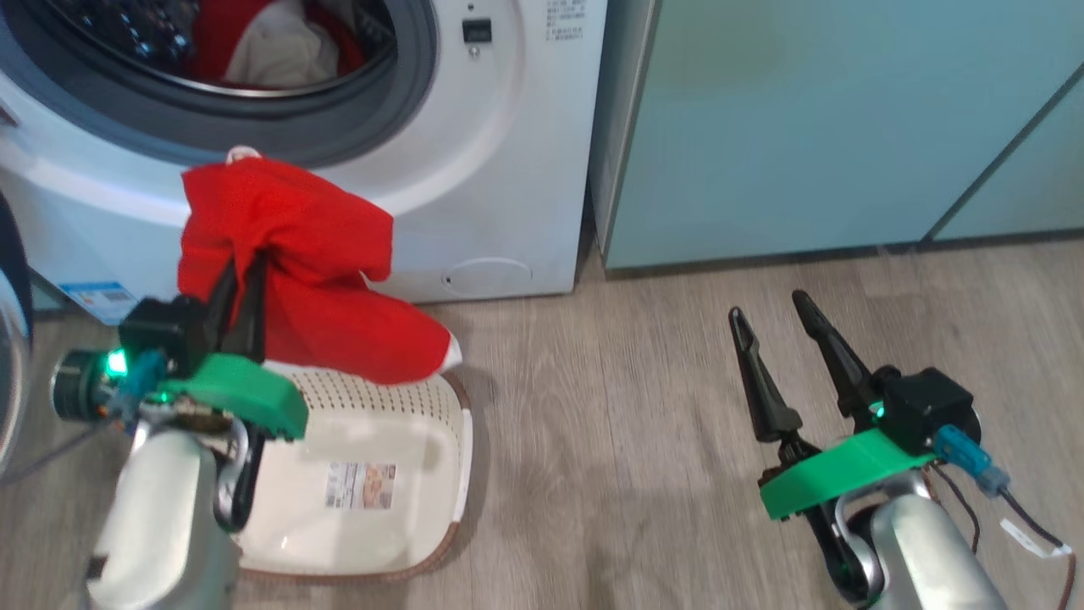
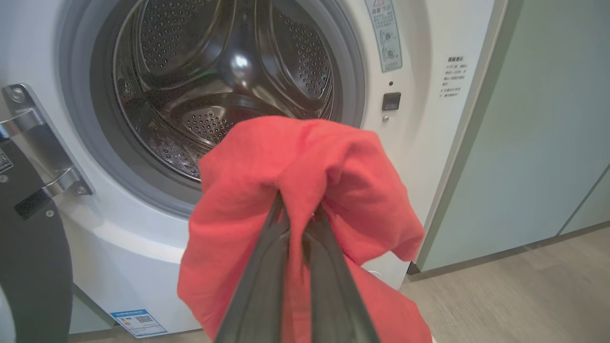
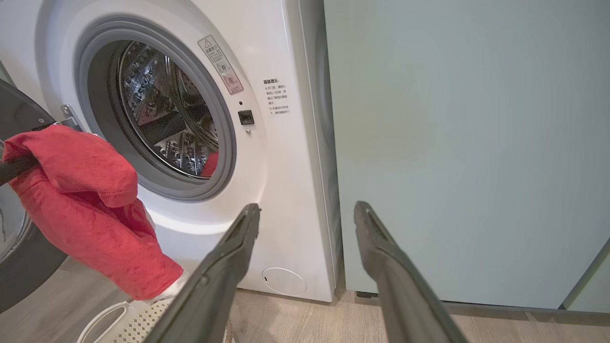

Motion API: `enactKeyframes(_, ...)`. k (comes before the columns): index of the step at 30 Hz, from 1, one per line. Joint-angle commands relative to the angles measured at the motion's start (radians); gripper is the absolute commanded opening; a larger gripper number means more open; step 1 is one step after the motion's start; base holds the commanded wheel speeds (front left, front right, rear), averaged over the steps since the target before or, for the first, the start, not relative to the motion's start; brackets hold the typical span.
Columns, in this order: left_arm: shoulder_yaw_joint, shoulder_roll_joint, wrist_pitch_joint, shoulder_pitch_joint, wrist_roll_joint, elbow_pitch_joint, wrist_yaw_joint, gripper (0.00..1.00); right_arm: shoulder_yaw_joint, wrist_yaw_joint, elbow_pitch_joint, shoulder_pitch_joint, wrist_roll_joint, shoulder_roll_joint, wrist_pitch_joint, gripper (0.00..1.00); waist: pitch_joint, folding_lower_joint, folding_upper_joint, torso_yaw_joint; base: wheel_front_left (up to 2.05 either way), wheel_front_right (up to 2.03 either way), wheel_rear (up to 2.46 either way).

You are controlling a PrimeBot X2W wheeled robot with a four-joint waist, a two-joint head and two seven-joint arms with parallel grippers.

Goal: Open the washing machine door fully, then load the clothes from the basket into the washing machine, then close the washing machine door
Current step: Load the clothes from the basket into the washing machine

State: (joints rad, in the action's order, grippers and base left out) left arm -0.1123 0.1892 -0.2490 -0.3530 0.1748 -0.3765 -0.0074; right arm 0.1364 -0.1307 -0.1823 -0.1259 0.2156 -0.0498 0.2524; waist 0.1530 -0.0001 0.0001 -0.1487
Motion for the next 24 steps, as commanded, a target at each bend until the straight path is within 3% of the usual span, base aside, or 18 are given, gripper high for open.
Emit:
enactKeyframes(1,0.063,-0.001,-0.013,0.010,0.005,0.072,-0.014,0.00,0.019,0.000,0.027,-0.002,-0.013,0.000,0.009,1.00,-0.035,0.0001,-0.0001,0.001,0.00,0.00,0.00)
enactKeyframes(13,0.156,-0.108,-0.013,0.243,-0.002,0.227,-0.084,0.00,0.003,0.000,0.025,0.047,-0.029,0.000,0.009,1.00,-0.125,0.0001,-0.0001,0.009,0.00,0.00,0.00)
enactKeyframes(24,0.175,-0.136,-0.013,0.275,-0.016,0.261,-0.100,0.00,0.001,0.000,0.034,0.059,-0.028,0.000,0.009,1.00,-0.128,0.0001,-0.0001,0.021,0.00,0.00,0.00)
